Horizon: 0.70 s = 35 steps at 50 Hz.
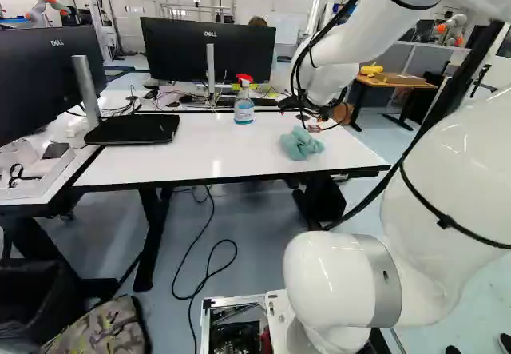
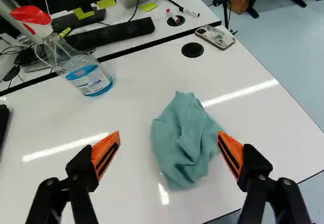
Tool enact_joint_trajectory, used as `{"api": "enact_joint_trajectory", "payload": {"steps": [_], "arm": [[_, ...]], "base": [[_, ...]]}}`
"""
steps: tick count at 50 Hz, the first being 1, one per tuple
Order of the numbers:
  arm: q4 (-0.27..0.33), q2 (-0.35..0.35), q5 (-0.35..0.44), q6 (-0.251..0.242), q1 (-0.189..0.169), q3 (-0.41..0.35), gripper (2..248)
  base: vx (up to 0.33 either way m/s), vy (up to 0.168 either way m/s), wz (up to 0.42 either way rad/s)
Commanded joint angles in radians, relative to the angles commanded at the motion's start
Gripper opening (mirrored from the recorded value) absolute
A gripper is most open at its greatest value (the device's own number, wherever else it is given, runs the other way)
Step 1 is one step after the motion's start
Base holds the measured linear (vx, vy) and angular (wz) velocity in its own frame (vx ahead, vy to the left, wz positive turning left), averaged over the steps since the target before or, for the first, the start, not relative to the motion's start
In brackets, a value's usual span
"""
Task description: Clean the table with the green towel
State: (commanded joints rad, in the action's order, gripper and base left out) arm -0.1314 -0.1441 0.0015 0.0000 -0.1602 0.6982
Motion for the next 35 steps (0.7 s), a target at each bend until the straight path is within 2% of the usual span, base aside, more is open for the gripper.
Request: {"api": "enact_joint_trajectory", "payload": {"steps": [35], "arm": [[0.0,-0.062,0.0,0.0,0.125,-0.056,247]], "base": [[0.0,0.0,0.0]]}}
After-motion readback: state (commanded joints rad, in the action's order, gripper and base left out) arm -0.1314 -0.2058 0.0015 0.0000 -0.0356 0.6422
